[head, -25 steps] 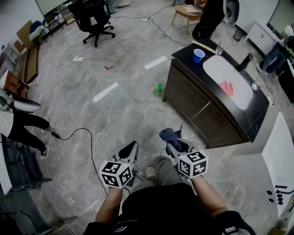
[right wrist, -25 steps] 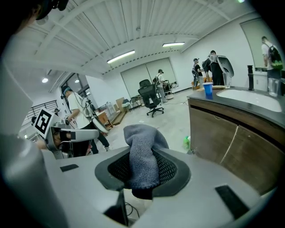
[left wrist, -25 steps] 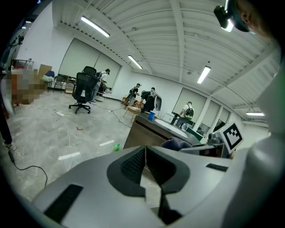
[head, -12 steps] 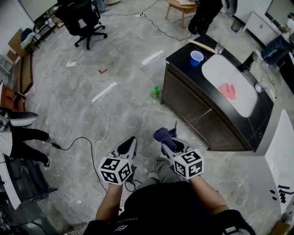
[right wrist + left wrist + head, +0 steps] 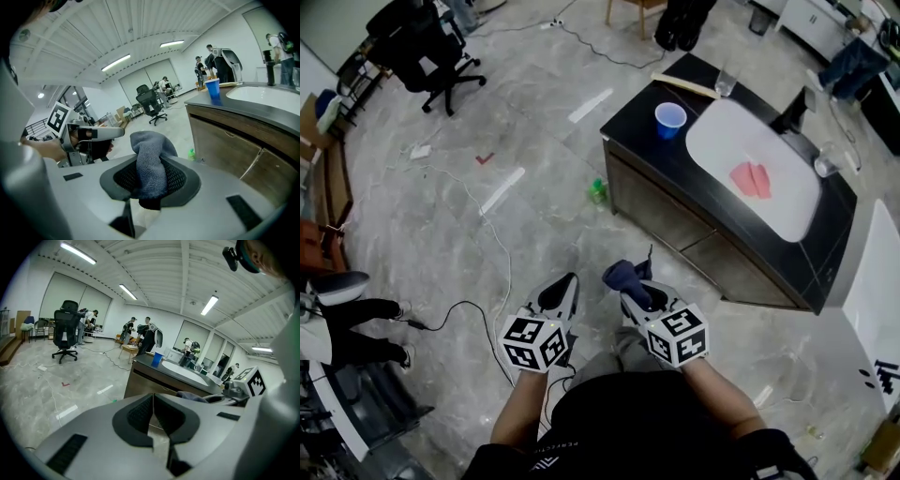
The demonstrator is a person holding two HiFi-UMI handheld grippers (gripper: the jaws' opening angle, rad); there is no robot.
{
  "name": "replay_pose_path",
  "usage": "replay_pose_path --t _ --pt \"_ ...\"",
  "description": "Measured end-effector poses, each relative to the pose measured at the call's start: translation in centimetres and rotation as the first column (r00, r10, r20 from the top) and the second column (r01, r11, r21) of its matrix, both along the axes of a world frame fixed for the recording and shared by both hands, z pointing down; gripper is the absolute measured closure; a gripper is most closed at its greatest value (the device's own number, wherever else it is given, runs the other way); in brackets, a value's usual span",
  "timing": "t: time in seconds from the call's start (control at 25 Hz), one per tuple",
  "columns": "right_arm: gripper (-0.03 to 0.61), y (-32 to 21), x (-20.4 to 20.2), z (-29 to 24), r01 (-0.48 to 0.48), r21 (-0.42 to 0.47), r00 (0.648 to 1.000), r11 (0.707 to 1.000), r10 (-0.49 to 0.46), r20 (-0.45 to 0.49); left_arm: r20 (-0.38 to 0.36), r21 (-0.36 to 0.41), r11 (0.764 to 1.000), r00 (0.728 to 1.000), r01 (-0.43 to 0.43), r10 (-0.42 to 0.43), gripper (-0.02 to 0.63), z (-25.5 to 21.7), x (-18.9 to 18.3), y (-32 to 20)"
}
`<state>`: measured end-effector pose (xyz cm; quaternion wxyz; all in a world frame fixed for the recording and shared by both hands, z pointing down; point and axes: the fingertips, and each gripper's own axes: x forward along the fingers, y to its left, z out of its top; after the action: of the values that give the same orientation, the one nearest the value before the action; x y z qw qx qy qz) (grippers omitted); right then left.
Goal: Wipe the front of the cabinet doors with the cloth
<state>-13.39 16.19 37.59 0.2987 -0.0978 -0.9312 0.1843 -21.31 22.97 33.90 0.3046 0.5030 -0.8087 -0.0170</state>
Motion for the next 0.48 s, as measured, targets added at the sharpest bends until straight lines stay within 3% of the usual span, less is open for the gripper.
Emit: replay_pose_path --t 0.48 --pt "0.462 -5.3 -1.7 0.7 -0.085 -0.012 0.996 0.996 0.085 0.017 0.001 -0.047 0.991 0.992 -0.128 0.129 0.598 1.6 -1.5 -7.4"
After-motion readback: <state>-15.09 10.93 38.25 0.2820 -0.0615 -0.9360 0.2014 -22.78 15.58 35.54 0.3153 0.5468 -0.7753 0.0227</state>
